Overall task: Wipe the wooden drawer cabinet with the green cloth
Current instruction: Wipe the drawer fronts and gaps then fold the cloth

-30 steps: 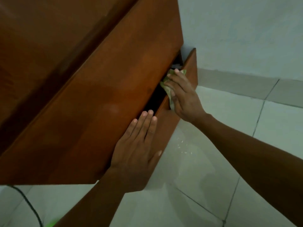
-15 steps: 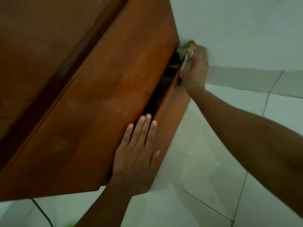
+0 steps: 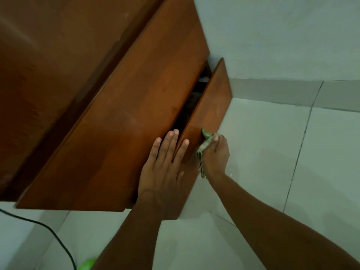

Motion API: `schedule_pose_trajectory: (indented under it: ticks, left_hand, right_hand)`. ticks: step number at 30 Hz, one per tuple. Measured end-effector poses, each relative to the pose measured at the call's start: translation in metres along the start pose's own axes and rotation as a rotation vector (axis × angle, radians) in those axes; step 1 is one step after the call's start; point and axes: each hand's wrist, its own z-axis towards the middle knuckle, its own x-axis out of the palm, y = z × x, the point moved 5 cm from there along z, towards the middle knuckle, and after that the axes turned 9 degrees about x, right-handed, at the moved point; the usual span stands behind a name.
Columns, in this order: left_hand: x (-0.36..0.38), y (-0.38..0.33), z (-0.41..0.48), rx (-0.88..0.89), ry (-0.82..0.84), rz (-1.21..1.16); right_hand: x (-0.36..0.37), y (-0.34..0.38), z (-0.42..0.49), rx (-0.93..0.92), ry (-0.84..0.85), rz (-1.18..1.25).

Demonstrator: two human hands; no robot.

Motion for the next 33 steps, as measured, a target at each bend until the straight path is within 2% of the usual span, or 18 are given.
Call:
schedule_pose_trajectory:
  ticks: [6, 9, 13, 17, 23, 28, 33]
  left_hand:
    - [-0.002, 0.015, 0.004, -0.024, 0.147, 0.179]
    - [-0.015, 0.03, 0.002, -0.009, 0.141, 0.221]
    - [-0.044, 0.061, -0.001, 0.036, 0.121, 0.359]
    - [-0.066, 0.083, 0.005, 0.068, 0.176, 0.487]
    - [-0.068, 0.087, 0.008, 0.162, 0.197, 0.55]
    - [-0.065, 0.086, 0.008, 0.198, 0.197, 0.556]
    - [-0.064, 0.084, 0.011, 0.212, 0.208, 0.551]
  right_hand:
    - [0.002, -0.02, -0.034, 0.027, 0.04, 0.03]
    - [0.008, -0.018, -0.056, -0.015, 0.075, 0.079]
    - [0.034, -0.011, -0.11, -0.211, 0.171, 0.163]
    - [0.076, -0.02, -0.175, -0.419, 0.385, 0.028]
    - [0.092, -0.021, -0.126, -0.67, 0.293, -0.103]
    - [0.098, 0.009, -0.003, -0.547, 0.119, -0.009]
    - [0.093, 0.04, 0.129, -0.205, 0.088, -0.034]
